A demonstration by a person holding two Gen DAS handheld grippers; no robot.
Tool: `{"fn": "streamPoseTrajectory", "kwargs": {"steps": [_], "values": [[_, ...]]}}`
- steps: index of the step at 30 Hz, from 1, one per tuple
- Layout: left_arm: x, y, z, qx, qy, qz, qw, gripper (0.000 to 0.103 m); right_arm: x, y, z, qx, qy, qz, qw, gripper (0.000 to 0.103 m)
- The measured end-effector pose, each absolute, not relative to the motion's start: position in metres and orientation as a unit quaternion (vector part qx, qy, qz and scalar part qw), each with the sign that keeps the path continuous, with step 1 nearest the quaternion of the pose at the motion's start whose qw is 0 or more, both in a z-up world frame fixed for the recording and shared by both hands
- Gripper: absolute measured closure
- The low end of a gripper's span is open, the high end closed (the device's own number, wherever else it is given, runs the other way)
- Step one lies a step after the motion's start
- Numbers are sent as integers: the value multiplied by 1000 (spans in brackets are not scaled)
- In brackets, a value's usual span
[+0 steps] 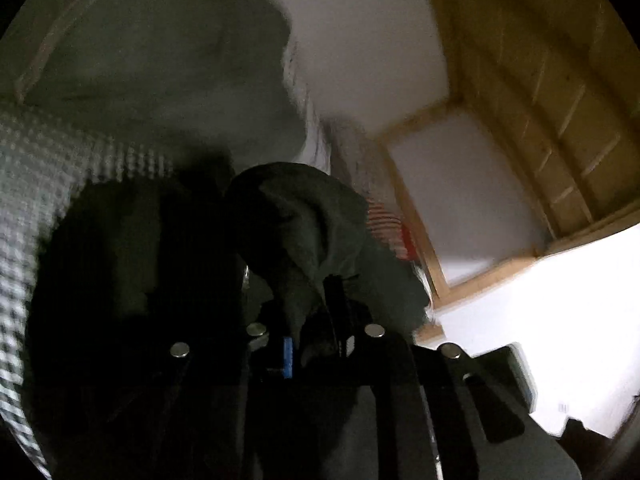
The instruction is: Fold large clothes
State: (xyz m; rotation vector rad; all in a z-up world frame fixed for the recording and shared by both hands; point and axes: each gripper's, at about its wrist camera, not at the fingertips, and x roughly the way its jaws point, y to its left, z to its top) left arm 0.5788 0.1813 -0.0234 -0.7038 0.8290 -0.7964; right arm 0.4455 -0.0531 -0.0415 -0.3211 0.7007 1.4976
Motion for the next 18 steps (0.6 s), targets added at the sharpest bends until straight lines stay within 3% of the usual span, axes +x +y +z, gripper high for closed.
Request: {"fn": "streamPoseTrajectory", "kwargs": {"steps": [1,2,4,7,10,14,18], "values": [[574,182,-8,-320,362,-360,798,91,450,-64,-48,-127,317,644,684,72],[566,180,14,-305,334,-343,823,91,457,-79,-57,-104,326,615,711,38],[559,166,50,-275,299,-308,860,91,465,-103,-64,-64,332,564,753,12],[533,120,87,-179,244,-248,920,91,481,-158,-57,38,334,476,813,10],[500,48,83,-53,183,-186,964,91,498,-218,-37,157,367,397,827,3],[435,-62,11,80,133,-122,980,91,528,-284,-49,428,451,380,685,3],[388,-140,-70,193,119,-98,969,91,512,-273,-70,427,527,380,629,4]]}}
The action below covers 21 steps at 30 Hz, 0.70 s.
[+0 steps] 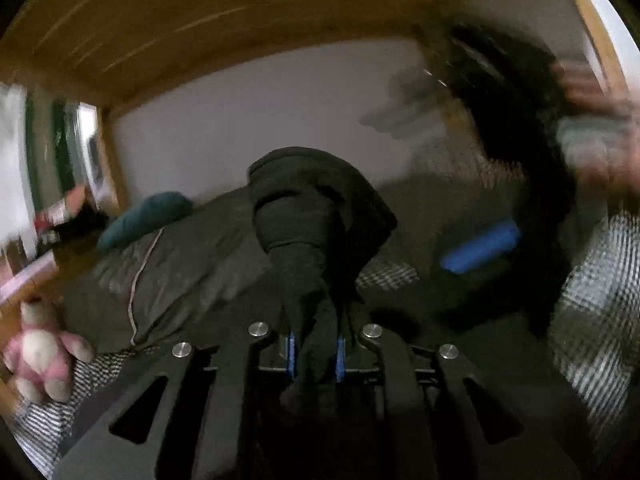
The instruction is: Fold large clothes
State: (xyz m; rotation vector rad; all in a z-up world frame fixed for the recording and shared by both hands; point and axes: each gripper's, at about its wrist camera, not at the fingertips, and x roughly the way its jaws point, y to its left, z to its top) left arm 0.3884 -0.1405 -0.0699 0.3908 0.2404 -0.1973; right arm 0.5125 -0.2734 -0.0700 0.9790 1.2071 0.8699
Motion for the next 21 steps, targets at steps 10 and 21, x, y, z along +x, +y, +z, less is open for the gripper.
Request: {"fn": "streamPoseTrajectory", "kwargs": {"steps": [10,21], "values": [[348,-167,-114,261,101,-107,954,75,477,-265,-99,369,545,333,675,86],[359,-26,34,-16,178,-86,980,9,480,-306,-50,369,354,427,746,89]]}}
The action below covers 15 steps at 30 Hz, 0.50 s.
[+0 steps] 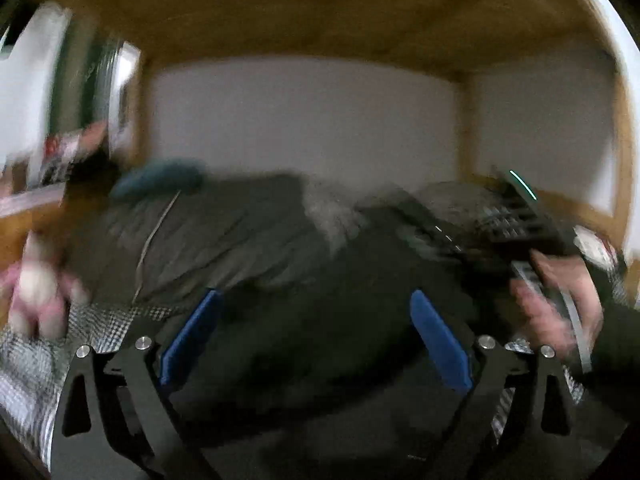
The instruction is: Fold large clothes
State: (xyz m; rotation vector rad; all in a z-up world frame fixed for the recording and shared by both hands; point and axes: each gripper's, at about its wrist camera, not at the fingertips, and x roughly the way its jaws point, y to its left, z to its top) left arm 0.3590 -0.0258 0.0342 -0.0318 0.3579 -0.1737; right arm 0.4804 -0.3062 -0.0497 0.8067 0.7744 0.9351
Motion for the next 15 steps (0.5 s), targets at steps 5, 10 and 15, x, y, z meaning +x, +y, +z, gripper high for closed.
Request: {"fn": "streamPoseTrajectory", "kwargs": {"steps": [5,10,15], "values": [[468,52,-27,-19,397,-69,915,8,422,-329,-140,294,468,349,757,75],[497,57,-120,42,494,-57,867,8,395,-333,-150,330,499,333,729,6],[480,45,-130,63,457,-36,887,8,419,-329,-149,368,495,311,723,21]]}}
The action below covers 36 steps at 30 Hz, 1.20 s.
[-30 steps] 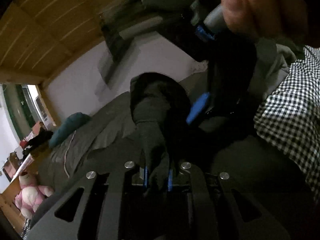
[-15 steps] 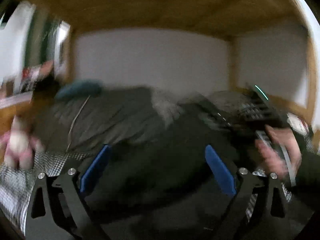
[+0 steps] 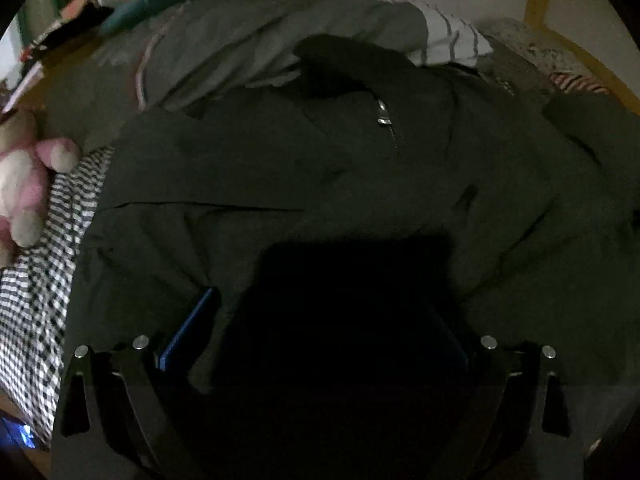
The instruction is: Fold large clothes
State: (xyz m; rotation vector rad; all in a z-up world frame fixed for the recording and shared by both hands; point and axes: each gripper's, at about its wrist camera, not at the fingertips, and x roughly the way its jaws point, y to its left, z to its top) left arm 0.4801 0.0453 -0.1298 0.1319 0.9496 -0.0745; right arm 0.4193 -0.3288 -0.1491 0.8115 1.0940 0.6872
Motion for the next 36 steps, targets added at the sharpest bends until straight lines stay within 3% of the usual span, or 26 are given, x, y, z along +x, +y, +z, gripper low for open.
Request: {"fn": "streamPoseTrajectory", "kwargs": {"steps": [1,2,3,9,10,11,12,14,15,16,17,18,20,23,24,26,28,29,31,32,33,34,35,36], "values": [[479,49,-129,39,443,-22,895,8,426,-318,-151,358,506,313,720,46],[483,52,-121,28,436,-12,900,11,437,-299,-153,323,536,304,719,63],[483,55,-119,17,423,4,906,16,452,-289,-151,306,550,296,719,69],[488,54,-121,19,413,34,910,17,483,-261,-116,304,541,324,714,69],[485,55,-123,22,411,33,911,17,475,-267,-114,292,551,321,713,59],[483,54,-127,25,411,34,911,16,470,-273,-121,281,576,301,706,31],[482,54,-128,30,409,35,911,16,477,-275,-124,276,591,277,706,20],[482,51,-129,40,406,39,912,16,470,-288,-139,286,603,259,698,27],[483,50,-130,44,404,42,913,16,470,-284,-145,292,608,265,689,44],[482,50,-130,45,397,44,915,16,469,-280,-152,290,612,262,688,51],[480,49,-128,43,394,46,917,18,471,-272,-157,276,617,255,691,70],[482,50,-126,38,389,50,919,24,477,-265,-161,268,617,259,693,79],[483,58,-117,26,377,62,924,32,489,-233,-137,231,571,287,734,87],[486,67,-102,6,360,77,930,35,499,-228,-72,239,426,353,798,89],[487,66,-100,5,359,77,930,35,506,-234,-58,245,415,331,811,89],[492,57,-105,25,371,72,925,35,527,-251,-71,287,466,288,785,89],[494,52,-116,36,385,61,920,31,525,-269,-100,266,517,242,777,87],[495,51,-122,37,392,55,918,26,520,-277,-116,252,542,221,770,78],[496,51,-127,39,398,48,915,22,503,-287,-143,204,568,190,775,74],[498,50,-128,43,402,47,913,21,489,-294,-137,200,545,195,791,63],[500,47,-129,50,405,50,912,20,479,-293,-124,179,528,168,813,41],[500,46,-130,56,406,53,911,19,472,-294,-111,152,514,140,833,32],[501,44,-131,62,407,58,909,19,457,-284,-84,83,473,84,873,14],[502,42,-133,69,408,62,908,18,452,-266,-63,32,442,37,896,7]]}}
